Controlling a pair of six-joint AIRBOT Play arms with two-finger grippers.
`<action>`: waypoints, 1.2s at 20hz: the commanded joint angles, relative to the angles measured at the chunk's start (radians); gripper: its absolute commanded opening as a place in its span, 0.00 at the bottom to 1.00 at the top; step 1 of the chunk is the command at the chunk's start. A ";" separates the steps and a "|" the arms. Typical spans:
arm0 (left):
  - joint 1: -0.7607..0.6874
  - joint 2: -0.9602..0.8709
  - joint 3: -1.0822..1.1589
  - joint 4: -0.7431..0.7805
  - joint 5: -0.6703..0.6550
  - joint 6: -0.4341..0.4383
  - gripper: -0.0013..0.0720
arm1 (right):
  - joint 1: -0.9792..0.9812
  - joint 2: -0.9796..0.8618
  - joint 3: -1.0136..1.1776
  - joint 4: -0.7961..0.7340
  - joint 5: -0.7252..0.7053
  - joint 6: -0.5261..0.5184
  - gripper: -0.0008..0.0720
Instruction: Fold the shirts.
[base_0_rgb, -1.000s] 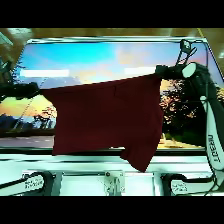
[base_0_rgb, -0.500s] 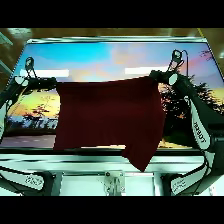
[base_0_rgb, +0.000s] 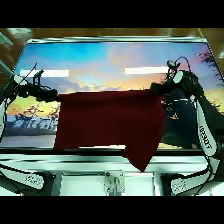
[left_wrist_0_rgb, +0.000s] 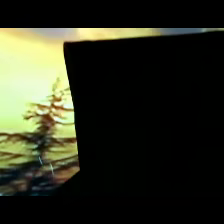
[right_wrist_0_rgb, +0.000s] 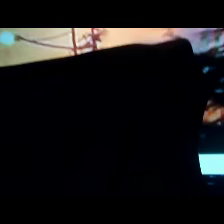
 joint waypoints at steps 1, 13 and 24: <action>0.005 -0.011 0.005 0.100 -0.195 -0.029 0.07 | -0.003 0.002 -0.040 -0.109 0.180 0.016 0.10; 0.031 -0.031 0.012 0.090 -0.305 -0.074 0.70 | 0.000 0.006 -0.048 -0.135 0.182 0.028 0.81; 0.390 0.362 -0.513 0.077 -0.394 0.077 1.00 | -0.379 0.398 -0.389 0.093 0.470 -0.153 0.94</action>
